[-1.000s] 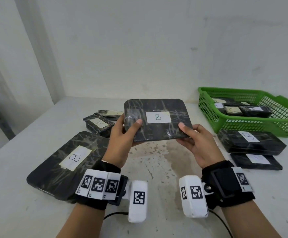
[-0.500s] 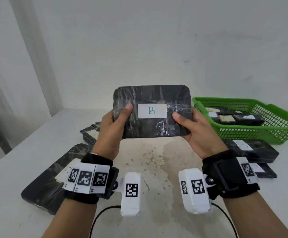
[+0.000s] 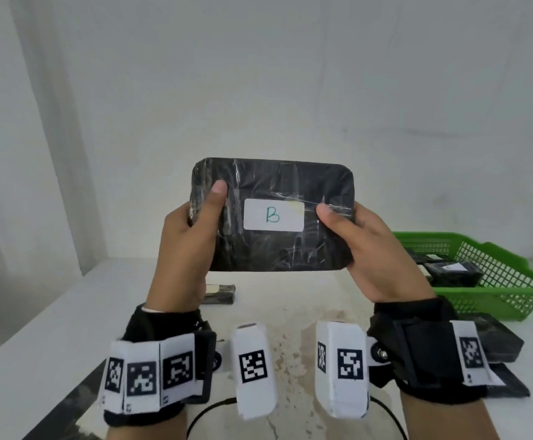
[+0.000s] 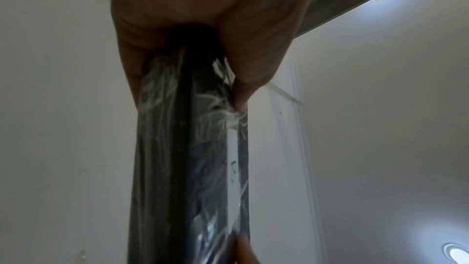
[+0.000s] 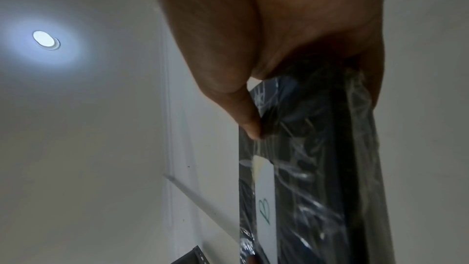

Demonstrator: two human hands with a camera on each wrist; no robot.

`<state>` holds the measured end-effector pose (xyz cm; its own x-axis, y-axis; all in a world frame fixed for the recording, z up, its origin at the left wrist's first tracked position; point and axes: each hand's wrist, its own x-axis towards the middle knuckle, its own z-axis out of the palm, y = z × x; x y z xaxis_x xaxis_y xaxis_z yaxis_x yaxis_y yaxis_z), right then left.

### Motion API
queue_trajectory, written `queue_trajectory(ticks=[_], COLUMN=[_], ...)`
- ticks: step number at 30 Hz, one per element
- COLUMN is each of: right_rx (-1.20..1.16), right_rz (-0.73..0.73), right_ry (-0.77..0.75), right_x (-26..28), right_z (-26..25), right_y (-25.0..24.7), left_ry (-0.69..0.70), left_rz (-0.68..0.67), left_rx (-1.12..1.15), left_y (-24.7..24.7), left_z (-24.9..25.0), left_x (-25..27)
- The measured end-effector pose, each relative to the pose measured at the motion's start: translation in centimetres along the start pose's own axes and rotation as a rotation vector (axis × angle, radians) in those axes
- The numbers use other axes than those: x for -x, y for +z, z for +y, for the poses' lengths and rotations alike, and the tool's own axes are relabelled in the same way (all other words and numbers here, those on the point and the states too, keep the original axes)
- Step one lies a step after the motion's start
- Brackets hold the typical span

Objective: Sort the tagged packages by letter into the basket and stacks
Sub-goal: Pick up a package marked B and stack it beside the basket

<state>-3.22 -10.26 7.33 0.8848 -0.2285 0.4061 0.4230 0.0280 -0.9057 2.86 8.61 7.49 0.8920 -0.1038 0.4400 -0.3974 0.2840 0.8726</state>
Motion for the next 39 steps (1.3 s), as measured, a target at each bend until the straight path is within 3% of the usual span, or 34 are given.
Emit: queue_trajectory(ticks=[6,10,16,23,27,31,36,39], right_rx=[-0.016,0.020,0.114,0.130,0.155,0.136,0.142,0.178], right_rz=[0.078,0.079,0.047,0.236,0.235,0.183,0.319,0.323], right_ry=[-0.030,-0.041,-0.011,-0.115,-0.167,-0.104,-0.182,-0.200], right_x=[-0.2,-0.2,0.2,0.0,0.1,0.4,0.2,0.1], right_z=[0.1,0.7,0.4,1.0,0.7,0.4,1.0,1.2], right_y=[1.1,1.8,1.9,2.5,2.4,2.6,2.6,2.5], left_ry=[0.013,-0.105,-0.103,-0.133,-0.058,-0.024,-0.038,-0.039], left_rz=[0.009,-0.038,0.099,0.037,0.081,0.109,0.007,0.046], left_rx=[-0.081,-0.097,-0.111,-0.136,-0.146,-0.182,-0.182,-0.117], left_y=[-0.7,-1.5,-1.5,-0.9,-0.6,-0.4,-0.4,0.0], left_z=[0.0,0.8,0.4,0.6,0.4,0.1,0.3,-0.1], left_x=[0.2,0.6,0.5,0.8,0.8,0.8,1.1,1.0])
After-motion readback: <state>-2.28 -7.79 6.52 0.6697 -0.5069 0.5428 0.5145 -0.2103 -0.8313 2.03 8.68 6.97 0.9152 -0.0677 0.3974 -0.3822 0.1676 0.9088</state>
